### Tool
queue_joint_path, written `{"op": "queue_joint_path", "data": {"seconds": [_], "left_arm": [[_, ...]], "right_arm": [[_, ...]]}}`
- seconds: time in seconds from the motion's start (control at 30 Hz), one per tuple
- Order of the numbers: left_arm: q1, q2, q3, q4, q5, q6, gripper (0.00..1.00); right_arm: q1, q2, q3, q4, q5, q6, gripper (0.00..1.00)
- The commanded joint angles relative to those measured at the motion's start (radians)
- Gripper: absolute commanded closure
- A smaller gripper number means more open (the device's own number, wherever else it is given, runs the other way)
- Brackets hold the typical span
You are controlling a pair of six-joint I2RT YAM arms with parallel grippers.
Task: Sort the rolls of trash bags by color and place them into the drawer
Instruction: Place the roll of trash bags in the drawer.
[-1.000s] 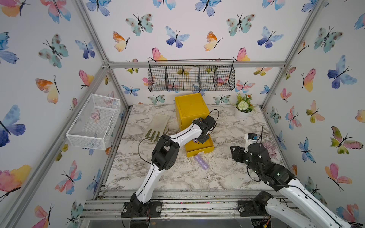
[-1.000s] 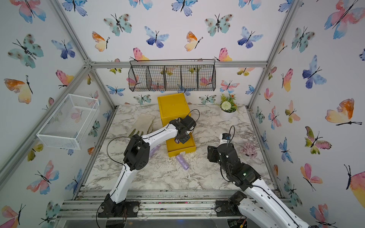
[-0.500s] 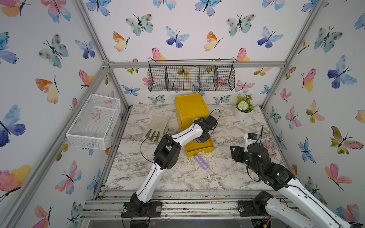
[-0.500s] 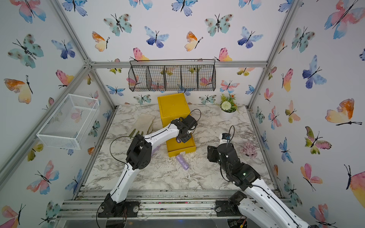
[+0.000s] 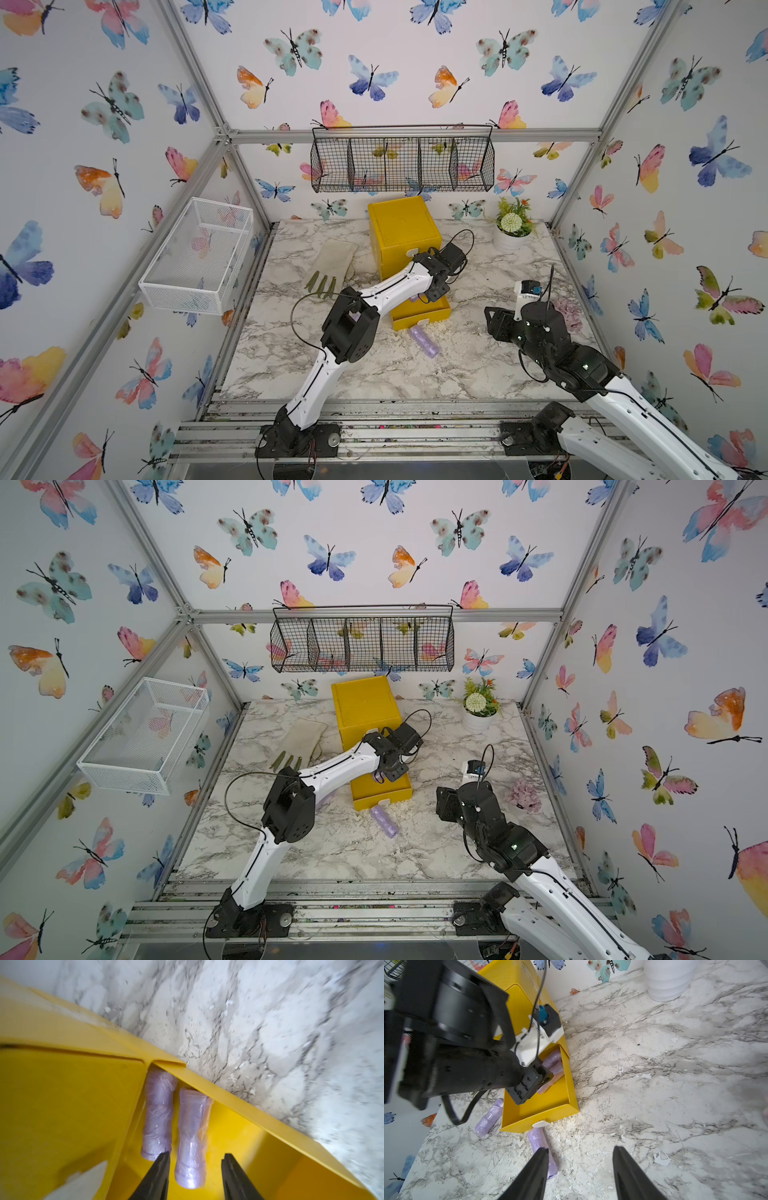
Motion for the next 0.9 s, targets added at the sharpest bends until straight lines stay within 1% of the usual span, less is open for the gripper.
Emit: {"op": "queue_joint_path", "data": {"seconds": [0.0, 0.1, 0.17, 0.2, 0.27, 0.33, 0.4, 0.47, 0.57, 0.67, 0.77, 0.87], "left_arm": [[-0.034, -0.187, -0.017, -0.02, -0.021, -0.001, 0.52], [-0.045, -0.336, -0.093, 0.003, -0.02, -0.027, 0.49], [-0.045, -0.446, -0.183, 0.042, -0.029, -0.052, 0.47], [-0.045, -0.515, -0.248, 0.073, -0.037, -0.067, 0.45], [-0.042, -0.646, -0.392, 0.145, -0.062, -0.096, 0.4], [-0.033, -0.788, -0.552, 0.225, -0.081, -0.127, 0.35], [-0.014, -0.917, -0.711, 0.297, -0.102, -0.153, 0.31], [0.044, -1.029, -0.847, 0.332, -0.08, -0.193, 0.28], [0.184, -1.138, -0.976, 0.309, 0.055, -0.26, 0.27], [0.284, -1.241, -1.1, 0.33, 0.104, -0.289, 0.26], [0.357, -1.322, -1.175, 0.34, 0.126, -0.307, 0.24], [0.422, -1.37, -1.229, 0.358, 0.146, -0.329, 0.23]], "right_arm": [[-0.007, -0.014, 0.028, -0.008, -0.02, 0.007, 0.44], [-0.007, -0.019, 0.036, -0.002, -0.045, -0.001, 0.41], [-0.007, -0.019, 0.043, 0.004, -0.058, -0.01, 0.38], [-0.007, -0.017, 0.046, 0.006, -0.063, -0.014, 0.34], [-0.007, -0.009, 0.051, 0.018, -0.076, -0.025, 0.29], [-0.007, 0.012, 0.056, 0.036, -0.099, -0.039, 0.26], [-0.007, 0.044, 0.061, 0.063, -0.136, -0.058, 0.26], [-0.007, 0.096, 0.065, 0.096, -0.193, -0.079, 0.26], [-0.007, 0.189, 0.068, 0.14, -0.276, -0.1, 0.26], [-0.007, 0.294, 0.065, 0.174, -0.376, -0.105, 0.28], [-0.005, 0.37, 0.051, 0.212, -0.453, -0.103, 0.31], [0.01, 0.4, 0.036, 0.256, -0.493, -0.12, 0.31]]}}
